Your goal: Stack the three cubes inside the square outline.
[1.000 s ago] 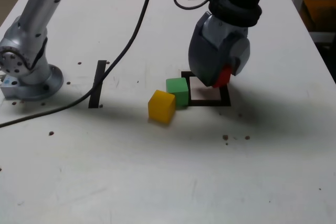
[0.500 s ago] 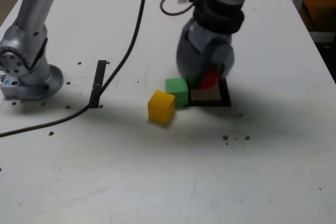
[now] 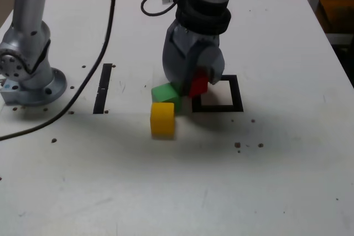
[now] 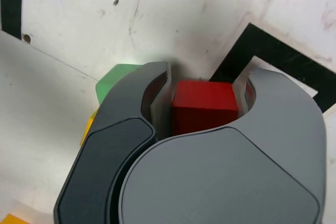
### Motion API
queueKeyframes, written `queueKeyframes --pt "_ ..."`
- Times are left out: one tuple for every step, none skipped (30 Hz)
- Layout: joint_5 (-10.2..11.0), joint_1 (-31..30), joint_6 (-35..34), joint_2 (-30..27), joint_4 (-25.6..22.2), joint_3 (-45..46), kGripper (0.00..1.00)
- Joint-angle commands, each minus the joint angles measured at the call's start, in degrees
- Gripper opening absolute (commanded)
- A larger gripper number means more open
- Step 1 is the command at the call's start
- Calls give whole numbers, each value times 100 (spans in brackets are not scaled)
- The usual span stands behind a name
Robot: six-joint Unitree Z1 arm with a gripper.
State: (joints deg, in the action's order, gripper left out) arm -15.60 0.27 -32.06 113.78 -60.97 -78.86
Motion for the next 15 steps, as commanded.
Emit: queueKeyframes --pt "71 -81 -6 -23 125 12 13" --pt "148 -106 -3 17 187 -49 13" --pt "220 -115 3 66 220 -120 13" --pt "300 -119 18 127 247 -204 13" --pt "388 -121 39 197 266 -298 13" --pt "446 -122 57 247 272 -362 13" --pt "522 -122 89 322 275 -454 13" --pt "587 -122 125 389 276 -536 13" --pt "638 -122 164 444 282 -601 13" --pt "690 -122 221 495 297 -662 13" --pt "721 -121 261 519 313 -688 13" --pt "745 -120 298 535 331 -704 13" --pt "763 -120 328 546 348 -711 13" --pt "777 -120 352 553 363 -712 13" --pt "785 -119 372 559 372 -709 13"
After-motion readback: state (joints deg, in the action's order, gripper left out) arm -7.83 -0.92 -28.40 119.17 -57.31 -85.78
